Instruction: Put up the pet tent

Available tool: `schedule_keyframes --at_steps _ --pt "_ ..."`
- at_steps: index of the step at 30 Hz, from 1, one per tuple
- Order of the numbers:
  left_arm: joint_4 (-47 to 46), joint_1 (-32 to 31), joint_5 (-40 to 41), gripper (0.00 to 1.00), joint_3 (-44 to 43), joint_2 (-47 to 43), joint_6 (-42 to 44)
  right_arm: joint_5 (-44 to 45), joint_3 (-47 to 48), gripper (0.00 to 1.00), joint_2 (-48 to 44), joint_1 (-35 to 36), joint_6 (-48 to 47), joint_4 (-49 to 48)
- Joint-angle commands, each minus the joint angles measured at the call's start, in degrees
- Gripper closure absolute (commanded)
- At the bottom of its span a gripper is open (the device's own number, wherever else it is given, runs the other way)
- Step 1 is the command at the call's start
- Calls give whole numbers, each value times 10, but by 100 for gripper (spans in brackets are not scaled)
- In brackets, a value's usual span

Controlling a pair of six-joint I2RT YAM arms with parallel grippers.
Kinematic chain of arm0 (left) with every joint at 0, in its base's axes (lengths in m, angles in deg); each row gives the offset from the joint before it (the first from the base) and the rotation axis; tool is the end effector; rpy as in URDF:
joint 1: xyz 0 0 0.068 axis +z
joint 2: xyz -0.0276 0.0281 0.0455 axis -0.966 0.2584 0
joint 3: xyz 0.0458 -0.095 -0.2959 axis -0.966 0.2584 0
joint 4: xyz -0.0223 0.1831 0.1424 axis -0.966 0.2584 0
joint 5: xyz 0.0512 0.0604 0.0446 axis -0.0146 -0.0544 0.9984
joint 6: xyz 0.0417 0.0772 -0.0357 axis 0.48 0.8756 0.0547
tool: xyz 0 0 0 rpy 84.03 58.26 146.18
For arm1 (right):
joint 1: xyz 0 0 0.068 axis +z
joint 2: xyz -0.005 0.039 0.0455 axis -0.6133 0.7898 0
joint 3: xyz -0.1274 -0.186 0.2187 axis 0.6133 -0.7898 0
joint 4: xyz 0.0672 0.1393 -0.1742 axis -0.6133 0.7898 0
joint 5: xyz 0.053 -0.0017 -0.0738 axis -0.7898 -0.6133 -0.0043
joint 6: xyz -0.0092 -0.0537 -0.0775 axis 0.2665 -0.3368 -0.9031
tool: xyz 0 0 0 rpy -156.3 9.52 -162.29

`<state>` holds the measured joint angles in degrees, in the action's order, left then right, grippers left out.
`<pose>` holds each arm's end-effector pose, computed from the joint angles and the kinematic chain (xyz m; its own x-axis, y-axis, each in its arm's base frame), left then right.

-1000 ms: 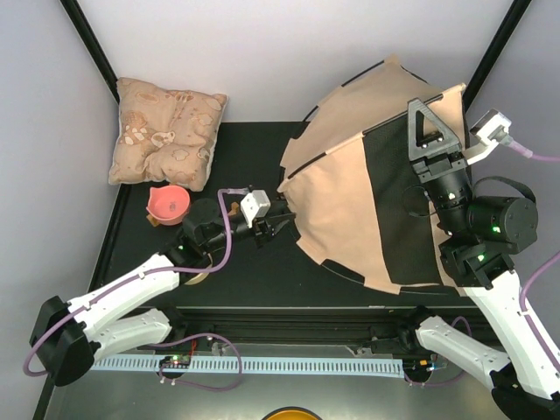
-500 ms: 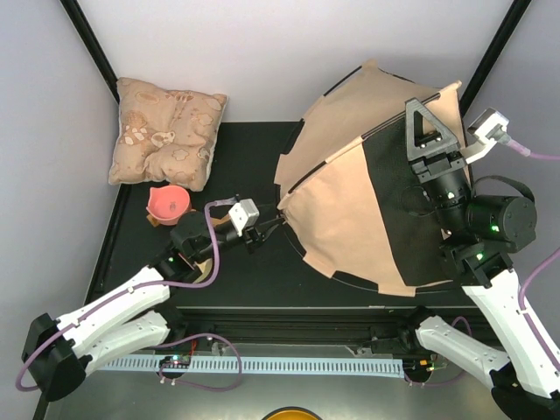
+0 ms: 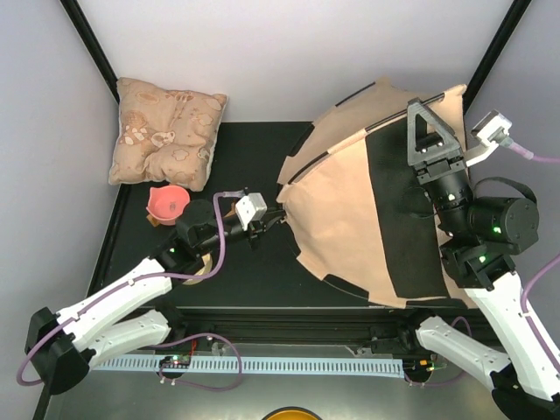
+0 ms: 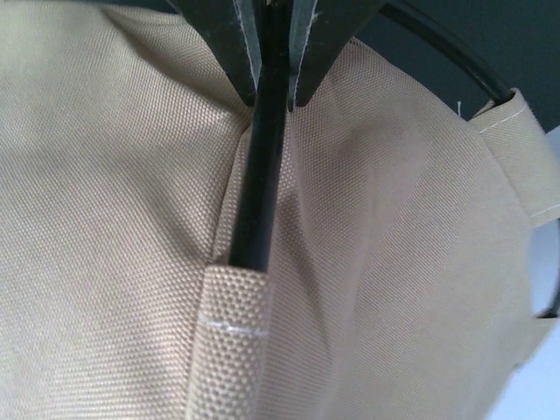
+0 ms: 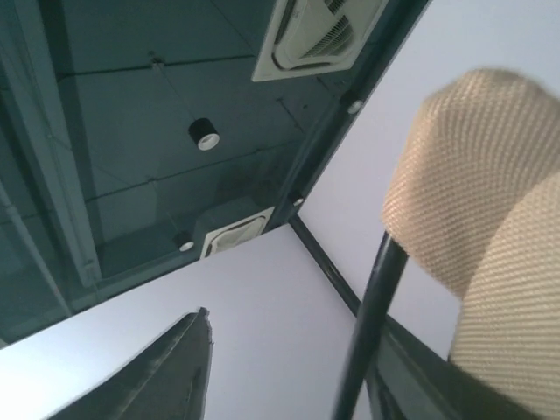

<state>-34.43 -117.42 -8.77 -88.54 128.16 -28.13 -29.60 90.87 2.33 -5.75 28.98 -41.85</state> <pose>0.1348 -0.1673 0.3546 0.0175 0.0430 -0.9989 0.9056 0.4227 0.0340 0.0924 0.0653 0.5785 -0.1013 0.8519 -0.5138 -0.7915 0.2439 0.5604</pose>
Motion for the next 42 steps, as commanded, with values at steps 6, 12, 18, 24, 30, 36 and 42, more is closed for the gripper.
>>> schedule_keyframes --at_steps 6,12,18,24,30,36,42 --pt "174 12 126 99 -168 5 -86 -42 -2 28 -23 1 -122 113" --pt "279 23 220 98 -281 6 -115 -140 39 16 -22 1 -208 194" --pt "437 25 287 98 -443 15 -87 -108 78 10 -31 0 -351 320" --pt "619 24 200 98 -591 47 -106 50 66 10 10 1 -411 398" --pt "635 25 4 98 -609 56 -199 88 76 10 129 -3 -424 388" --pt "384 34 -128 95 -525 44 -401 121 129 10 193 -7 -443 352" --pt "164 70 -75 97 -436 70 -622 181 118 7 179 -8 -492 327"
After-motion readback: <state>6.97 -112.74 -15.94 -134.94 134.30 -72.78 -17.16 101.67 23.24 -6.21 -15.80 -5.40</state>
